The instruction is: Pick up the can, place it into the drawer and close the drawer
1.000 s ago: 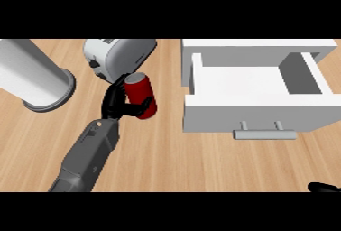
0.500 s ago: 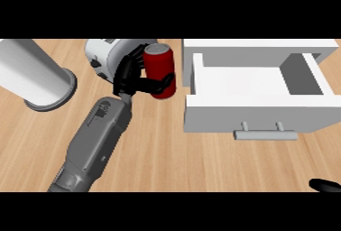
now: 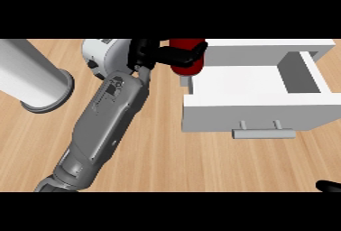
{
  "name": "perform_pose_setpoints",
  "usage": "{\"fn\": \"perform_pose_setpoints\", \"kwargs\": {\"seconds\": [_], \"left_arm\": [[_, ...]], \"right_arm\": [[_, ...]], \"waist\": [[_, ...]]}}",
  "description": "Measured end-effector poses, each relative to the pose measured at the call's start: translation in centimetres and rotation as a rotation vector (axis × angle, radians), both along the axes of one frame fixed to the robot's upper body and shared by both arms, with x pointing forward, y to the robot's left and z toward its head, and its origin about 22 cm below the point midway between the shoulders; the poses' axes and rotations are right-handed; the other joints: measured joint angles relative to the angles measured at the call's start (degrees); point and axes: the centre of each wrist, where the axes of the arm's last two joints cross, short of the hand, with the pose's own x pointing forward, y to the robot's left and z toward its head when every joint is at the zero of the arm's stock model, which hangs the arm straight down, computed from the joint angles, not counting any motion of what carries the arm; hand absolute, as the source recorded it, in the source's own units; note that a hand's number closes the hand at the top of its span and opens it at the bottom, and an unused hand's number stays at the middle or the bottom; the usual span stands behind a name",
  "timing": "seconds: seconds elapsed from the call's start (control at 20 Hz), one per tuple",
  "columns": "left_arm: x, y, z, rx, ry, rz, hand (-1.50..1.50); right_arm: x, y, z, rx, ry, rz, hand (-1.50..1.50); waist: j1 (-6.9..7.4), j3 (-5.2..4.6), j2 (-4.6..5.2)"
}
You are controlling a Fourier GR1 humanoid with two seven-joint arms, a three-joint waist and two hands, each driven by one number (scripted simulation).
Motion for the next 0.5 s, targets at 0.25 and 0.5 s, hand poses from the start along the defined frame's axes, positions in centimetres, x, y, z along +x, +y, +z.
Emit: {"fn": "perform_pose_setpoints", "kwargs": {"seconds": [0.25,0.5], "left_arm": [[0.4,-2.8,4.1,0.032,-0.001,-0.014,1.5],[1.1,-5.0,7.0,0.056,0.014,-0.011,1.5]], "right_arm": [[0.1,0.5,0.2,-0.006,0.002,0.001,-1.5],[0.8,0.1,0.6,-0.001,-0.003,0.011,-1.5]], "waist": [[-0.33,0.01,0.09],[-0.97,0.02,0.31]]}}
